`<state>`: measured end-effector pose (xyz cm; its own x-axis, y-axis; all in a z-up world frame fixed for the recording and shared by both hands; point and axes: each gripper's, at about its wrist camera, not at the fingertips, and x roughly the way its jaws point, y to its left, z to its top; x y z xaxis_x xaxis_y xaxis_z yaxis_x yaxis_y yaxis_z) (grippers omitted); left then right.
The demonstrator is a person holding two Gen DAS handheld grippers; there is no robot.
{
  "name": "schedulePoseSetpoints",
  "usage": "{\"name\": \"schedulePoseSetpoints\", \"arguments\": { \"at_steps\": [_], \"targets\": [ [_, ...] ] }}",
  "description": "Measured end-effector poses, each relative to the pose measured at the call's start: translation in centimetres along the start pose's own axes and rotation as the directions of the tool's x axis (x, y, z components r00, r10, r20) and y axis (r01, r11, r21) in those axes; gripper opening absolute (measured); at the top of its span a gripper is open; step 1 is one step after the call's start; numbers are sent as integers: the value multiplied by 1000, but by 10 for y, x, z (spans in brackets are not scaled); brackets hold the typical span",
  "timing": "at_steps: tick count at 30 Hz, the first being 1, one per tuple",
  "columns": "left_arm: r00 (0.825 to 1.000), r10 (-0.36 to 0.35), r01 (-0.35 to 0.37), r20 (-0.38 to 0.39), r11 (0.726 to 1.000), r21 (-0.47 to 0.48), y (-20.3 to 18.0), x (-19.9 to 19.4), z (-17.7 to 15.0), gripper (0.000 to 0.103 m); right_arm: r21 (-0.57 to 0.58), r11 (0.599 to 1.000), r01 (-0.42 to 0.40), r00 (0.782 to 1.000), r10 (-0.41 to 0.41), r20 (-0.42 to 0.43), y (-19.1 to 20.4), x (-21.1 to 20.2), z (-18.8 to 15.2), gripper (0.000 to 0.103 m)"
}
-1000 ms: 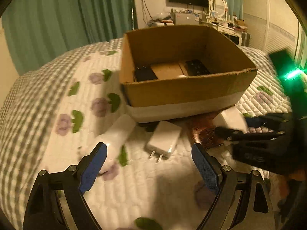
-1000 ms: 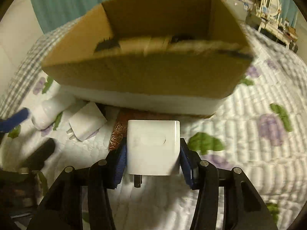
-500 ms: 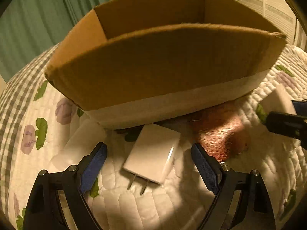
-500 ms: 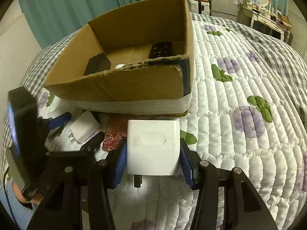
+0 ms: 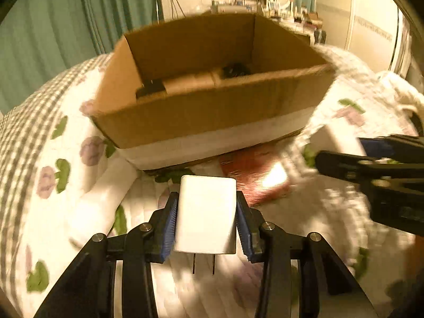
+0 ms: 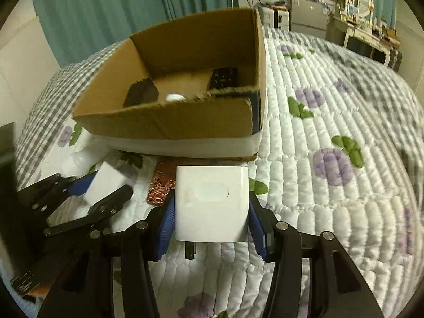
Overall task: Organize rigid objects
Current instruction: 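Grasp the white cube charger with the right gripper while the left gripper grasps the white flat plug adapter, then carry both white chargers into the box and open both grippers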
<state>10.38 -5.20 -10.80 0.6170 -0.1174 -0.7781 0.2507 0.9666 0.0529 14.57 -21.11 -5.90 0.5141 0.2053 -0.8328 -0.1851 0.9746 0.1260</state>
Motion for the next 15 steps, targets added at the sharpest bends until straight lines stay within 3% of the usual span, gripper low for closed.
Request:
{"name": "schedulePoseSetpoints", "arguments": {
  "at_steps": [4, 8, 12, 15],
  "targets": [
    [999, -22, 24, 49, 999, -24, -3, -48, 9, 41, -42, 999, 5, 998, -3, 59, 9, -34, 11, 50],
    [991, -49, 56, 124, 997, -51, 4, -87, 47, 41, -94, 995, 28, 990, -15, 139, 19, -73, 37, 50],
    [983, -19, 27, 185, 999, -40, 19, -83, 94, 41, -131, 991, 36, 977, -8, 214, 27, -104, 76, 50],
    [982, -29, 40, 187, 998, -55, 26, -67, 117, 41, -154, 987, 42, 967, -2, 255, 34, -111, 104, 50]
  ]
}}
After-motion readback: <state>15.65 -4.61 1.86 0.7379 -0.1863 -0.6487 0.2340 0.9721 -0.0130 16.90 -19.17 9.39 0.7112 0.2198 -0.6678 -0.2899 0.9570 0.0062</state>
